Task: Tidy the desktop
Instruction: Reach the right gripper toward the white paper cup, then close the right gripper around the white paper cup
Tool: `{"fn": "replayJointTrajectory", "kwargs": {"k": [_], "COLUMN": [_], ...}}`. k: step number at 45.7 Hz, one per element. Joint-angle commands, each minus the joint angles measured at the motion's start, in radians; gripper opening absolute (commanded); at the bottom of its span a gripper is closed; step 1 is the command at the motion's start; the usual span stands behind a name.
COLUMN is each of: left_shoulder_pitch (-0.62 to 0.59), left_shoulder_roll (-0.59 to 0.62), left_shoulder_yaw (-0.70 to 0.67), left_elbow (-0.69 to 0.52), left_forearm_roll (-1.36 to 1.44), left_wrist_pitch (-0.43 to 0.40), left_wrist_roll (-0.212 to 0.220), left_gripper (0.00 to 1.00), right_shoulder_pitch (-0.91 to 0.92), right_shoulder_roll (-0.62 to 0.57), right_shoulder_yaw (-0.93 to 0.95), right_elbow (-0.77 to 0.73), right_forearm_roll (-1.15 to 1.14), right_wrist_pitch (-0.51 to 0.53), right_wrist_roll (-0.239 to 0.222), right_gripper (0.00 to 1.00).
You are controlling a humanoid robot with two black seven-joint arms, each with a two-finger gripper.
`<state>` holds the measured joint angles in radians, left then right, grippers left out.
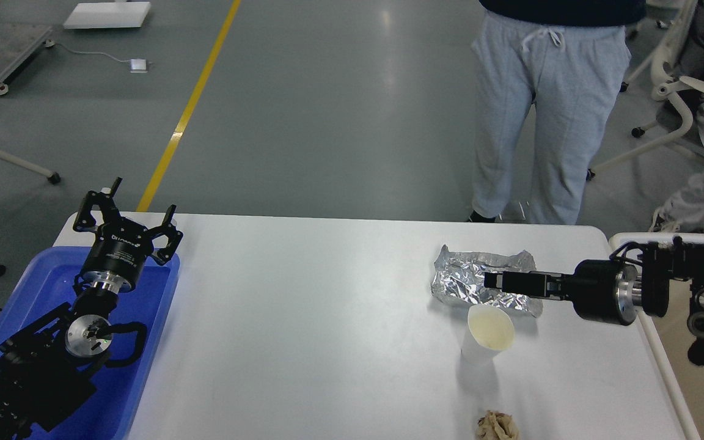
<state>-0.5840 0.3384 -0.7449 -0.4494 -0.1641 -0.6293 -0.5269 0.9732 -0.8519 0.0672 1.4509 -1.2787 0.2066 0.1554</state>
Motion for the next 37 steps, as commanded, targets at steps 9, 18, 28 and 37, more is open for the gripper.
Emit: {"fn": "replayJointTrajectory", "kwargs": {"k": [9,18,28,37], "left_shoulder_pitch": [0.0,0.0,0.0,0.0], "left_shoulder_roll": [0.001,0.001,0.001,0.001], "left_shoulder_yaw": [0.001,-0.001,-0.001,-0.001], "left_elbow": [0.0,0.0,0.0,0.0], "left_forearm_roll": [0.0,0.0,0.0,0.0], "left_wrist_pitch": [-0.003,-0.003,-0.003,-0.003], "left_wrist_roll": [0.001,0.001,0.001,0.001], "left_gripper": [1.0,1.0,1.0,1.0], "right_shoulder_pitch": [0.084,0.018,-0.022,-0.036], "right_shoulder_roll": [0.137,0.137,0.171,0.188], "right_shoulder_yaw": [-0.247,-0.239,-0.227,-0.227], "right_elbow": [-0.191,-0.227,-0.259,-0.284], "right_forearm_roll": [-0.231,-0.237,-0.235,-0.235], "right_wrist_pitch": [-0.121,-0.148,-0.174,-0.205], "right_wrist_roll": [0.001,0.003,0.003,0.003], "right_gripper": [0.99,0.99,0.99,0.99]}}
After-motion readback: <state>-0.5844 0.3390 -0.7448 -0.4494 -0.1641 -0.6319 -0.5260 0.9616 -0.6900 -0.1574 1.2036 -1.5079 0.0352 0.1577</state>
